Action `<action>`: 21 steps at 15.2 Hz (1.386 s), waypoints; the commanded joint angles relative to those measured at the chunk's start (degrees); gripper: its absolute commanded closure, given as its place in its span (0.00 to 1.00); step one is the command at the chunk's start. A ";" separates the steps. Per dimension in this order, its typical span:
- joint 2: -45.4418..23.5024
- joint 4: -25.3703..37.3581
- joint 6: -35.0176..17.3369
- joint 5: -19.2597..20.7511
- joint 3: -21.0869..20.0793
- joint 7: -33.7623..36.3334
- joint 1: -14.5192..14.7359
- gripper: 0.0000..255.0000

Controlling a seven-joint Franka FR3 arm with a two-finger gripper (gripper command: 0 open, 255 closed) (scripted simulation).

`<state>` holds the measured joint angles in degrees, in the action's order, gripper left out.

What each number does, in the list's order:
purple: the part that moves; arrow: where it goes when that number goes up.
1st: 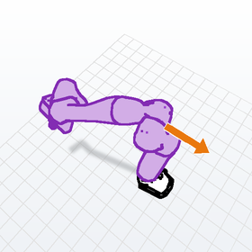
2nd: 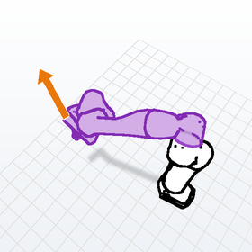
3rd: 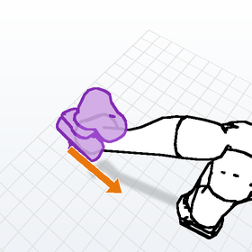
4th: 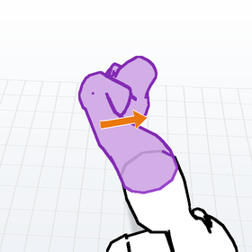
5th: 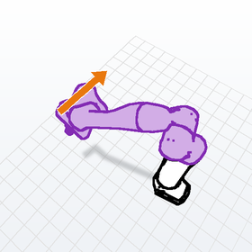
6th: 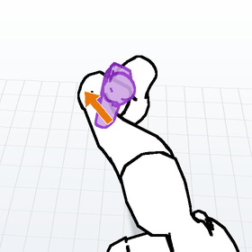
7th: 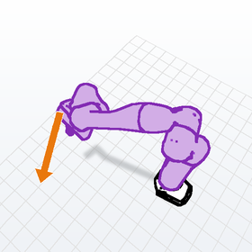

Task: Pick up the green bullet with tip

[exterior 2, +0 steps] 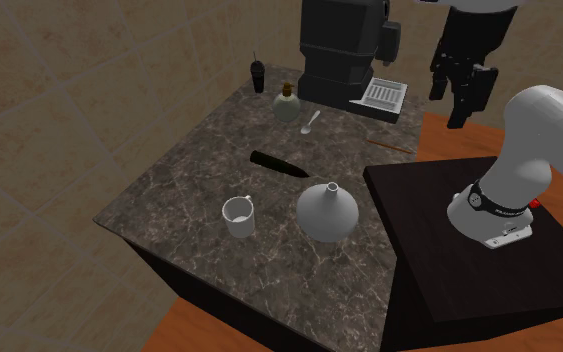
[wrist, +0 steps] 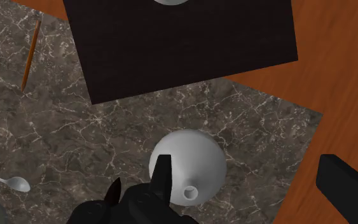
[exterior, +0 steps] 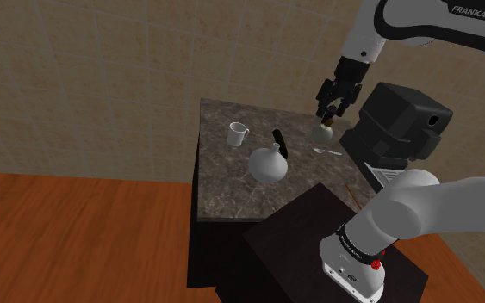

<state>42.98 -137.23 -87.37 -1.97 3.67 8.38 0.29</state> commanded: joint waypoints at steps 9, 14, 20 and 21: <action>-8.66 -5.95 -16.63 2.83 3.62 -1.93 -2.63 0.00; -16.60 -7.11 -27.05 3.85 6.12 -3.17 -3.98 0.00; -28.09 -5.81 -38.78 3.52 9.20 -5.19 -5.15 0.00; -30.16 -5.31 -40.59 3.22 9.70 -5.63 -5.30 0.00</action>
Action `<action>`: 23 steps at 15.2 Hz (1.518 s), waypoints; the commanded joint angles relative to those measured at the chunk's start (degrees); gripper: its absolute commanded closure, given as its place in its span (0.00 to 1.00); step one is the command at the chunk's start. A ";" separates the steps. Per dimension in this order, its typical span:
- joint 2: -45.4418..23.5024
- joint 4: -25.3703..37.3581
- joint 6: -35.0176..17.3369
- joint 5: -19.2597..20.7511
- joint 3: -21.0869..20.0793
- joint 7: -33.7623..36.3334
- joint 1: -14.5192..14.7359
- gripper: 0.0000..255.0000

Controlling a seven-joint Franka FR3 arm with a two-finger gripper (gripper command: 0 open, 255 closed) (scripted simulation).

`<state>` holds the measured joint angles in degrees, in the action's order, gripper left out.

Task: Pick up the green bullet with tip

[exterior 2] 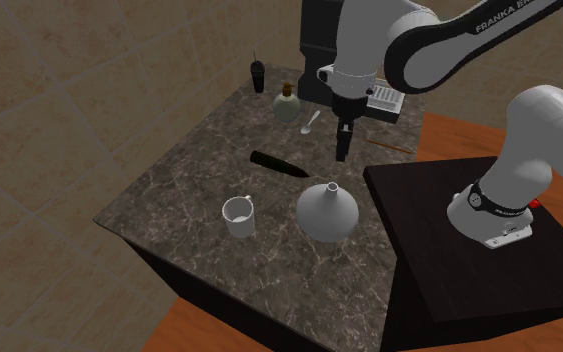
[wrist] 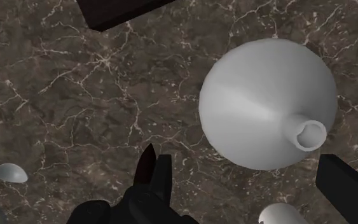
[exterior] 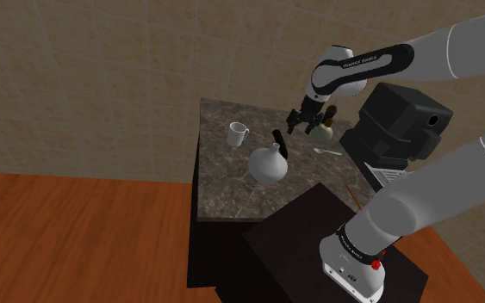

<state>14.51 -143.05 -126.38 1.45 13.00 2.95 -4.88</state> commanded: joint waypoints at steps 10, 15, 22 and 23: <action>-23.50 9.71 -16.05 -7.96 3.39 -7.01 -2.48 0.00; -34.38 17.01 -20.36 -13.29 2.52 -10.83 -5.57 0.00; -47.17 27.64 -23.65 -17.99 0.36 -13.77 -10.34 0.00; -47.82 27.79 -24.16 -18.24 0.12 -13.96 -10.52 0.00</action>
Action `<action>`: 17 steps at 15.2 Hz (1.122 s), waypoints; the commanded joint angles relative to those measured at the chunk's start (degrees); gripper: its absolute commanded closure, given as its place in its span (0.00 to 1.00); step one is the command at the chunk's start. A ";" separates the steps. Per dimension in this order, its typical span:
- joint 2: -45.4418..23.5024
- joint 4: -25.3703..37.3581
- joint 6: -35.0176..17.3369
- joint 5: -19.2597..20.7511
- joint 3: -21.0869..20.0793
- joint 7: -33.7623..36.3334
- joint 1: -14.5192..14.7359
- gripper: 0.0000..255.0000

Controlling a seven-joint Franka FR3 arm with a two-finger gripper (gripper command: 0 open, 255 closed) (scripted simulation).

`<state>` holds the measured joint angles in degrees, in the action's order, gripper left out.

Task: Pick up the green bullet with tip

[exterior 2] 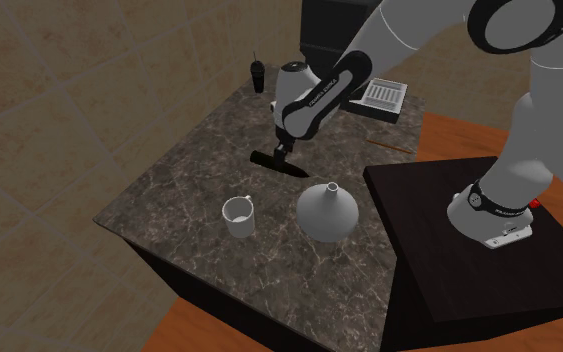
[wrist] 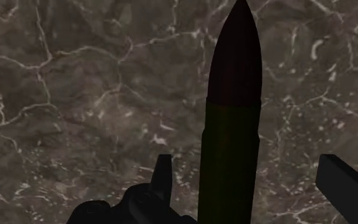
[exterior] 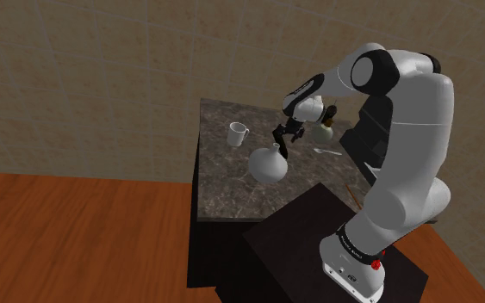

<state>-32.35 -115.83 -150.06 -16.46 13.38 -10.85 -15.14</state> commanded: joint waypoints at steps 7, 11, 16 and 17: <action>-4.69 1.62 -3.19 -1.62 -1.62 -1.14 -1.29 0.00; -4.66 1.61 -3.15 -1.61 -1.61 -1.19 -1.33 1.00; -4.64 1.59 -3.17 -1.61 -1.61 -1.19 -1.33 1.00; -4.69 1.62 -3.18 -1.62 -1.62 -1.14 -1.29 1.00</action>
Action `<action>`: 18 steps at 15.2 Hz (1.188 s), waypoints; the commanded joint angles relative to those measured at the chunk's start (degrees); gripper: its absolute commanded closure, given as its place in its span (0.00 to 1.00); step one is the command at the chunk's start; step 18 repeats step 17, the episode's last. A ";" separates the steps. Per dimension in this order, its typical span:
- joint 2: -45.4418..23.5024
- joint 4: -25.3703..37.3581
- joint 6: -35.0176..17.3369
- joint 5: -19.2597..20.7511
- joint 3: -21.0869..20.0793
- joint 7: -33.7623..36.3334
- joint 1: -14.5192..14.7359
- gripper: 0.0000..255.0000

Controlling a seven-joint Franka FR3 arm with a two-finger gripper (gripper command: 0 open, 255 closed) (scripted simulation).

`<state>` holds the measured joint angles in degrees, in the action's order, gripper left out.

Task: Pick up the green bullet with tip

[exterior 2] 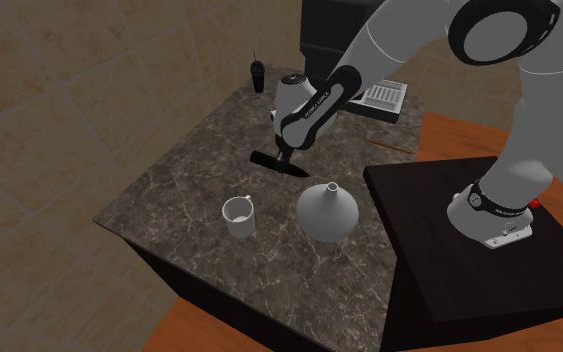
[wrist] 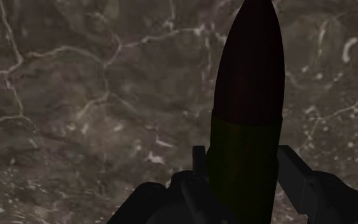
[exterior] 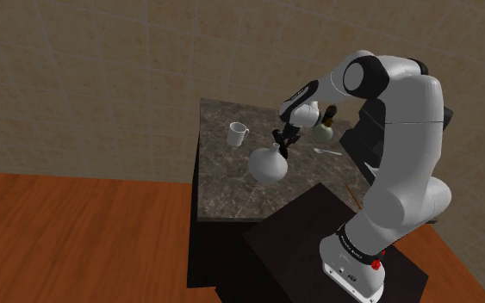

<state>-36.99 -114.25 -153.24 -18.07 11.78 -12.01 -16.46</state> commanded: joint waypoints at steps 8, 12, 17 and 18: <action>5.25 -1.35 3.94 1.88 1.92 1.46 1.51 1.00; 7.78 -1.75 6.05 2.95 2.84 2.24 2.19 1.00; 9.71 -1.92 7.77 3.82 3.51 2.87 2.69 1.00; 9.71 -1.92 7.77 3.82 3.51 2.87 2.69 1.00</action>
